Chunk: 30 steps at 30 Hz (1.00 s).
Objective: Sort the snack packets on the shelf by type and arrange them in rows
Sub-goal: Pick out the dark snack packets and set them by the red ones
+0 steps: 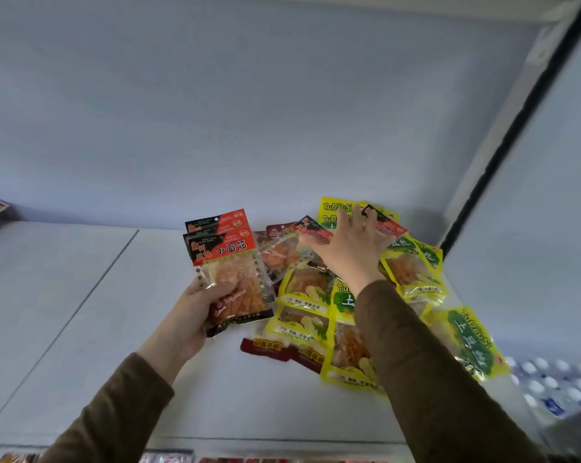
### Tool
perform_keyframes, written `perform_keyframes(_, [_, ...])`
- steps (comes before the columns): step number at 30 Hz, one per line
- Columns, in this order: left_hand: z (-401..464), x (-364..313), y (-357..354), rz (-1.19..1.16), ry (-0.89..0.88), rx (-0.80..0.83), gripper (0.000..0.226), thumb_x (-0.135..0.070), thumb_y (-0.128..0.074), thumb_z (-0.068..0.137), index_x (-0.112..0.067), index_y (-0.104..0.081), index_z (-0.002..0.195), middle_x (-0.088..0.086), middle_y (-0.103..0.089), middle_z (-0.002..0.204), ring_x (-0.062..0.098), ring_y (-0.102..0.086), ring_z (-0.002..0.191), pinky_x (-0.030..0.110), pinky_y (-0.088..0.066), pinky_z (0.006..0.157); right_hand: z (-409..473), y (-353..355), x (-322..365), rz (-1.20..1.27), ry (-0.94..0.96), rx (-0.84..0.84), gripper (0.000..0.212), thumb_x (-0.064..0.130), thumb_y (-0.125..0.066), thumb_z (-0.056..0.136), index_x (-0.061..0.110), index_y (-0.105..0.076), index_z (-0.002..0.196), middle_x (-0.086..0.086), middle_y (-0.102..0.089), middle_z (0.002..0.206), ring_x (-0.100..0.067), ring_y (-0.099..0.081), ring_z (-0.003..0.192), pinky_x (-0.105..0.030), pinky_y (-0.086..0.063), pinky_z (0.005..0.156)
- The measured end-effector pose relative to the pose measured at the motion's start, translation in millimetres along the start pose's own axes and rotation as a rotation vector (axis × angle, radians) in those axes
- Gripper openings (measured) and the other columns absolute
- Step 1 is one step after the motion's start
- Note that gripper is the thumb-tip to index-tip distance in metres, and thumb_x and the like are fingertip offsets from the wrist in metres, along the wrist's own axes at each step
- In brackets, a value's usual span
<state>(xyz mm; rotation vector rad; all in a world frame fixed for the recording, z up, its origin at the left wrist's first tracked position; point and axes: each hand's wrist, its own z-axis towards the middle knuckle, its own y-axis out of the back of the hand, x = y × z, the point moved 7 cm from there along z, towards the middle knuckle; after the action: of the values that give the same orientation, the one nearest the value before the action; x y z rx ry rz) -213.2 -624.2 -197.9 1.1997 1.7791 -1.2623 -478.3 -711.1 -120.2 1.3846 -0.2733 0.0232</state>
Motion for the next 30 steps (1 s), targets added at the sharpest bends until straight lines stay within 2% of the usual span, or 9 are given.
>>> perform_keyframes(5, [0.9, -3.7, -10.1, 0.03, -0.022, 0.041, 0.044, -0.023, -0.08, 0.079, -0.018, -0.066, 0.12, 0.007, -0.078, 0.111, 0.025, -0.077, 0.097, 0.03, -0.061, 0.067, 12.0, -23.1, -8.7, 0.033, -0.09, 0.164, 0.134, 0.103, -0.039, 0.061, 0.023, -0.002, 0.162, -0.01, 0.012, 0.17, -0.044, 0.01, 0.154, -0.08, -0.005, 0.11])
perform_keyframes(9, [2.7, -5.5, -8.8, 0.048, -0.036, 0.053, 0.043, -0.024, -0.079, 0.081, -0.02, -0.065, 0.121, 0.007, -0.078, 0.112, 0.025, -0.077, 0.098, 0.03, -0.062, 0.068, 13.9, -30.4, -3.5, 0.067, -0.032, 0.1, 0.114, 0.087, -0.056, 0.074, 0.022, -0.019, 0.16, -0.01, -0.006, 0.17, -0.038, -0.005, 0.155, -0.066, -0.019, 0.118])
perform_keyframes(13, [3.2, -3.6, -4.4, 0.035, -0.042, 0.047, 0.04, -0.022, -0.078, 0.083, -0.02, -0.065, 0.121, 0.007, -0.078, 0.112, 0.025, -0.077, 0.098, 0.03, -0.062, 0.066, 15.0, -23.6, -6.0, 0.174, 0.016, -0.049, 0.092, 0.067, -0.067, 0.083, 0.018, -0.035, 0.154, -0.012, -0.013, 0.168, -0.037, -0.008, 0.154, -0.05, -0.017, 0.123])
perform_keyframes(17, [3.7, -1.0, -2.1, 0.043, -0.041, 0.033, 0.044, -0.022, -0.078, 0.081, -0.019, -0.064, 0.123, 0.007, -0.078, 0.112, 0.025, -0.077, 0.098, 0.033, -0.061, 0.07, 15.8, -19.6, -22.7, 0.329, -0.12, -0.076, 0.122, 0.063, -0.078, 0.076, 0.018, -0.004, 0.162, -0.019, 0.006, 0.168, -0.046, -0.003, 0.153, -0.053, -0.017, 0.122])
perform_keyframes(19, [3.8, -1.4, -1.4, 0.039, -0.052, 0.031, 0.045, -0.024, -0.079, 0.079, -0.02, -0.065, 0.121, 0.006, -0.079, 0.111, 0.024, -0.078, 0.096, 0.03, -0.061, 0.065, 15.0, -22.5, -28.6, 0.336, -0.17, -0.029, 0.132, 0.068, -0.078, 0.072, 0.021, 0.008, 0.162, -0.018, 0.004, 0.169, -0.047, -0.017, 0.151, -0.056, -0.026, 0.12])
perform_keyframes(23, [4.3, -1.6, -2.8, 0.039, -0.056, 0.031, 0.041, -0.023, -0.078, 0.082, -0.021, -0.065, 0.12, 0.006, -0.079, 0.111, 0.023, -0.078, 0.094, 0.029, -0.061, 0.063, 10.9, -17.9, -20.4, 0.257, -0.102, -0.104, 0.125, 0.063, -0.076, 0.077, 0.023, 0.006, 0.162, -0.018, -0.008, 0.169, -0.045, -0.031, 0.147, -0.057, -0.031, 0.115])
perform_keyframes(25, [4.1, -1.8, -3.5, 0.039, -0.056, 0.027, 0.044, -0.023, -0.079, 0.08, -0.02, -0.065, 0.121, 0.006, -0.079, 0.111, 0.023, -0.078, 0.093, 0.029, -0.061, 0.063, 8.2, -14.0, -13.0, 0.234, -0.052, -0.166, 0.121, 0.056, -0.078, 0.08, 0.024, 0.006, 0.162, -0.018, -0.01, 0.168, -0.043, -0.038, 0.144, -0.052, -0.041, 0.11])
perform_keyframes(28, [3.6, -1.6, -3.4, 0.044, -0.056, 0.021, 0.045, -0.023, -0.078, 0.08, -0.02, -0.065, 0.122, 0.006, -0.079, 0.111, 0.024, -0.078, 0.094, 0.03, -0.06, 0.064, 7.8, -16.8, -11.6, 0.309, -0.058, -0.12, 0.128, 0.053, -0.082, 0.078, 0.026, 0.012, 0.161, -0.019, -0.006, 0.168, -0.038, -0.059, 0.126, -0.037, -0.059, 0.086])
perform_keyframes(30, [3.6, -0.8, -2.4, 0.048, -0.053, 0.013, 0.04, -0.022, -0.077, 0.085, -0.02, -0.065, 0.124, 0.006, -0.078, 0.112, 0.023, -0.078, 0.095, 0.032, -0.059, 0.069, 9.1, -17.1, -10.8, 0.372, -0.059, -0.092, 0.13, 0.048, -0.084, 0.078, 0.027, 0.014, 0.161, -0.018, -0.005, 0.169, -0.034, -0.064, 0.12, -0.027, -0.057, 0.072])
